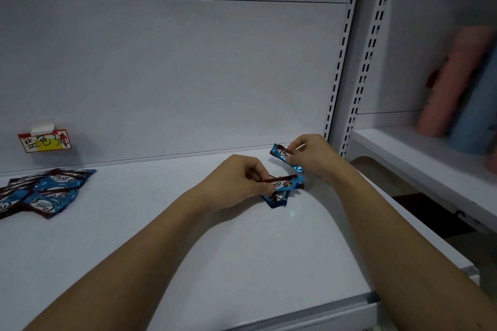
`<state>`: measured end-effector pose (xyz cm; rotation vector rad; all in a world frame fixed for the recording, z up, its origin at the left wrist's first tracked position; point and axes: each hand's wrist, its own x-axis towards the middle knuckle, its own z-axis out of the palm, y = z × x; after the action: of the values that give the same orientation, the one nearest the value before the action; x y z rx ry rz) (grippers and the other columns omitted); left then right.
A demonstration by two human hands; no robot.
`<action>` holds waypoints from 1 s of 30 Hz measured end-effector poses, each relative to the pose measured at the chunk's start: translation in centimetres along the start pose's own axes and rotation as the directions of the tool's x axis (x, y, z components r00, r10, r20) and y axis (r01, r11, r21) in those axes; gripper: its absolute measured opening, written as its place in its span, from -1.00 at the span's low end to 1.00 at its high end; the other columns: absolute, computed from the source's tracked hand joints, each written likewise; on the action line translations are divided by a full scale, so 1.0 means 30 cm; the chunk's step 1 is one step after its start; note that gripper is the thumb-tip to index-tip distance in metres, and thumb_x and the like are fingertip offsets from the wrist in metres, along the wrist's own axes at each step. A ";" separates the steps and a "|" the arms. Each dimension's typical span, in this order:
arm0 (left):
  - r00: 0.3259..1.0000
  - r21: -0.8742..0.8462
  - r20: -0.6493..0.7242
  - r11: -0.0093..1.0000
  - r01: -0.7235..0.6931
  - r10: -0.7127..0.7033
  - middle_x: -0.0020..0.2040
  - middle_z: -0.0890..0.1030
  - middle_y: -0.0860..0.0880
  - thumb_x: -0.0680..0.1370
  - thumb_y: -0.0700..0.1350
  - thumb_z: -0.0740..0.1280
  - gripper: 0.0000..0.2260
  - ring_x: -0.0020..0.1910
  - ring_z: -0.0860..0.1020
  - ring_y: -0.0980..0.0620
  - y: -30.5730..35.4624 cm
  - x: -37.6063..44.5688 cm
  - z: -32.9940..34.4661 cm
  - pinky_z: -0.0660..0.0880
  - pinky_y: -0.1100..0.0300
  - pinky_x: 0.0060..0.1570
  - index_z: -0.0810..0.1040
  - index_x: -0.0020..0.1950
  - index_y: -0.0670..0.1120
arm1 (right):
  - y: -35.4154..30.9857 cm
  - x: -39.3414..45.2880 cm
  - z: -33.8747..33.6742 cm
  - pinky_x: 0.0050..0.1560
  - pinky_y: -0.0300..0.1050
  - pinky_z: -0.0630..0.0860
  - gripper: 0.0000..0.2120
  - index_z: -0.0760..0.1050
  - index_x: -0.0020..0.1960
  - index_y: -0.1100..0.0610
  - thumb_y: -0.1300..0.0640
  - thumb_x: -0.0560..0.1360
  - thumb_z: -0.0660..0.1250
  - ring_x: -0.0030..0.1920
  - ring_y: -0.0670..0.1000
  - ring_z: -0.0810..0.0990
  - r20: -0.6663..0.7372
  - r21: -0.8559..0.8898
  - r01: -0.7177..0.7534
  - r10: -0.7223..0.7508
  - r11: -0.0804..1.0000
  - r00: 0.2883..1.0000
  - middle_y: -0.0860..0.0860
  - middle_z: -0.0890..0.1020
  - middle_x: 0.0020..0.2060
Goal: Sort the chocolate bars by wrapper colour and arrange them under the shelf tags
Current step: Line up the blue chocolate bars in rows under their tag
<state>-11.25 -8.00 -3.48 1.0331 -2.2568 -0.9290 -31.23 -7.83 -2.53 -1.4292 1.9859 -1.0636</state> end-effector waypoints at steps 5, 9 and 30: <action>0.989 -0.201 -0.125 0.978 0.053 -0.079 -0.21 0.69 0.08 0.49 -0.15 0.46 -0.92 -0.27 0.59 0.19 -0.034 0.001 -0.056 0.52 0.31 -0.27 0.66 -0.09 0.04 | -0.007 -0.012 0.002 -0.30 -0.24 0.44 -0.84 0.56 0.02 0.12 0.24 0.47 0.45 -0.22 -0.09 0.57 -0.028 0.132 0.049 -0.046 0.990 0.999 0.02 0.65 -0.16; 0.951 -0.293 -0.229 0.947 0.135 -0.206 -0.16 0.68 0.04 0.50 -0.20 0.44 -0.87 -0.19 0.60 0.07 -0.060 -0.027 -0.105 0.59 0.17 -0.05 0.68 -0.09 0.04 | -0.027 -0.059 0.021 -0.32 -0.31 0.42 -0.82 0.59 0.08 0.12 0.25 0.49 0.43 -0.23 -0.15 0.55 -0.051 0.189 0.090 -0.081 0.978 0.995 -0.07 0.62 -0.19; 0.649 -0.195 -0.663 0.923 0.332 -0.373 -0.10 0.70 -0.08 0.41 -0.24 0.52 -0.86 -0.11 0.62 -0.02 -0.473 -0.768 -0.725 0.52 0.09 0.02 0.66 -0.07 -0.08 | -0.625 -0.373 0.745 -0.07 -0.12 0.58 -0.82 0.61 0.08 0.14 0.26 0.49 0.38 -0.02 0.01 0.62 0.426 0.015 0.371 -0.342 0.928 0.837 0.06 0.66 -0.02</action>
<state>23.31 -4.86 -3.24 1.5252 -1.4117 -0.5845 -0.02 -7.39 -1.33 -1.9338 1.4901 -0.7403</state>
